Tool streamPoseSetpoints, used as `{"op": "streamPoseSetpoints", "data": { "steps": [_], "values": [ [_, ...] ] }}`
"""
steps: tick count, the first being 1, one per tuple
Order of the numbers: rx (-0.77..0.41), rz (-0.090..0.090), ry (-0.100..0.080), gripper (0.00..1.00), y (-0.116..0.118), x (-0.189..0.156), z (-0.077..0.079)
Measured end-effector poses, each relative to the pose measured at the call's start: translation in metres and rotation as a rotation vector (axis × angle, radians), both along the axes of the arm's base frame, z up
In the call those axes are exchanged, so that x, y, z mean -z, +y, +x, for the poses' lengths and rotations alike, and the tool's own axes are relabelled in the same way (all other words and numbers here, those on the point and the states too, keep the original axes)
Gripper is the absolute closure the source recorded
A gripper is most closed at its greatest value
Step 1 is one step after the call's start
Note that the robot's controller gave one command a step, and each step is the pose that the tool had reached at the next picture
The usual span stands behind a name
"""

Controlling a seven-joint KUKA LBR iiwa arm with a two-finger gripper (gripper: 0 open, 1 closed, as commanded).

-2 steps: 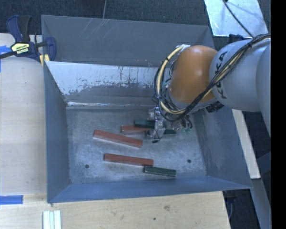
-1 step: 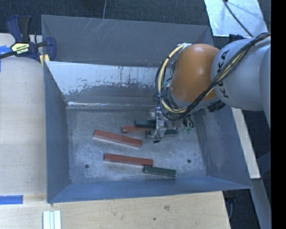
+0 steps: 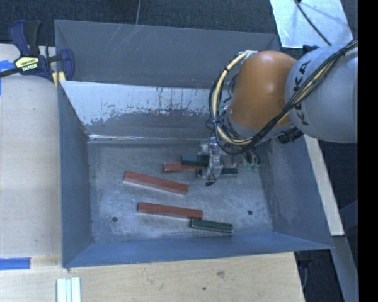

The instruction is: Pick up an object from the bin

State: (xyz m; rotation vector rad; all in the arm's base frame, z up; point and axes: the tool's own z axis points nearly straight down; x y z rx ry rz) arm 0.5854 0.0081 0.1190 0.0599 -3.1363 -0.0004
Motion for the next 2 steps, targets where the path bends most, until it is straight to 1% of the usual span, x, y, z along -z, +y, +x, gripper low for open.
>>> {"op": "streamPoseSetpoints", "data": {
  "steps": [2],
  "values": [
    [0.0, 0.0, -0.009, 1.0, 0.0, -0.034, 0.002]
  ]
}}
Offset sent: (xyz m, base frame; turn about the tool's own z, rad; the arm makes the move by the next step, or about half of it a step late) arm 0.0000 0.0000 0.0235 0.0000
